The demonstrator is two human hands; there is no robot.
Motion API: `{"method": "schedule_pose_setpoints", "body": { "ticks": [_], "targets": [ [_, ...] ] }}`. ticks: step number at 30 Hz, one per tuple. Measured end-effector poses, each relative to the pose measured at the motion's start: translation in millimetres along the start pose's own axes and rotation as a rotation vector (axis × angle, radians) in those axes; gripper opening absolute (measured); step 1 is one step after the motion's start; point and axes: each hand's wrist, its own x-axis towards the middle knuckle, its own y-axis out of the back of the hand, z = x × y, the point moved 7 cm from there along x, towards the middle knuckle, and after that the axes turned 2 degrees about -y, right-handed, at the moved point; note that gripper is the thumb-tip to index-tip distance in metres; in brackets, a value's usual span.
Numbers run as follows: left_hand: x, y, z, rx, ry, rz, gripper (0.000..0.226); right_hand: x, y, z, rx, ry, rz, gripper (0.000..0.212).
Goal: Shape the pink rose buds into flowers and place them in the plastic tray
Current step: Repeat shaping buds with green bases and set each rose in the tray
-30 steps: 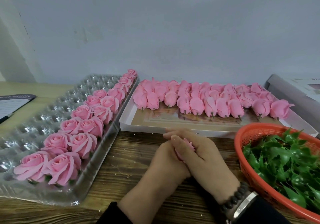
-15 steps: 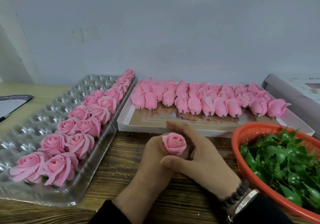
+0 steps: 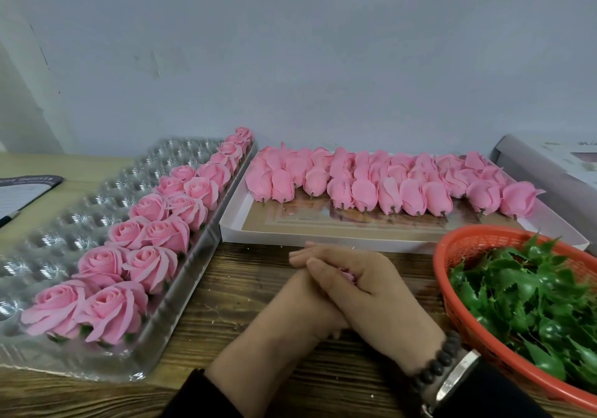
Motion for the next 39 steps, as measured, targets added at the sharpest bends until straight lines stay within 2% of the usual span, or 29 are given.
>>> {"method": "schedule_pose_setpoints", "body": {
  "ticks": [3,5,9,12,15,19,22,26,28,30,33,36,39],
  "targets": [
    [-7.9,-3.1,-7.3,-0.021,0.083,-0.11,0.043,-3.9,-7.1,1.1,0.039,-0.068,-0.169,0.018],
    [-8.5,-0.5,3.4,-0.046,0.01,-0.065,0.04,-3.3,-1.9,-0.5,-0.006,-0.034,-0.129,0.022],
    [-5.4,9.3,16.1,-0.165,-0.183,0.066,0.024,0.2,4.2,5.9,-0.044,-0.029,-0.06,0.051],
    [-3.9,10.6,14.6,-0.134,-0.232,0.113,0.009,0.2,5.7,11.5,0.041,-0.051,-0.037,0.065],
    [-1.9,16.9,9.8,-0.126,-0.209,0.198,0.006,-0.6,8.8,11.1,0.086,-0.032,0.01,0.07],
    [0.5,22.1,1.1,-0.098,-0.138,0.291,0.007,-3.5,10.2,1.6,0.096,0.032,0.11,0.065],
    [-1.1,11.8,5.9,-0.158,-0.12,0.244,0.007,-5.3,9.9,-5.4,0.074,0.083,0.19,0.052],
    [-8.1,8.1,11.3,-0.07,-0.143,0.277,0.045,-5.8,6.4,-4.9,-0.012,0.08,0.238,0.036],
    [-6.7,6.8,11.6,-0.093,-0.124,0.271,0.043,-3.5,7.3,-2.1,-0.002,0.07,0.238,0.024],
    [-2.6,3.5,12.2,-0.136,-0.099,0.192,0.034,-0.3,7.3,0.6,0.016,0.054,0.179,0.018],
    [-0.2,-0.8,5.7,-0.044,-0.058,0.03,0.032,0.1,1.3,1.5,-0.016,0.028,0.02,0.022],
    [-3.4,-0.1,-2.2,-0.073,0.01,-0.019,0.032,-2.0,-2.7,3.4,0.023,-0.023,-0.084,0.023],
    [-5.5,3.4,12.1,-0.191,-0.122,0.001,0.014,-0.5,3.9,5.5,-0.003,-0.005,-0.05,0.037]
  ]
}}
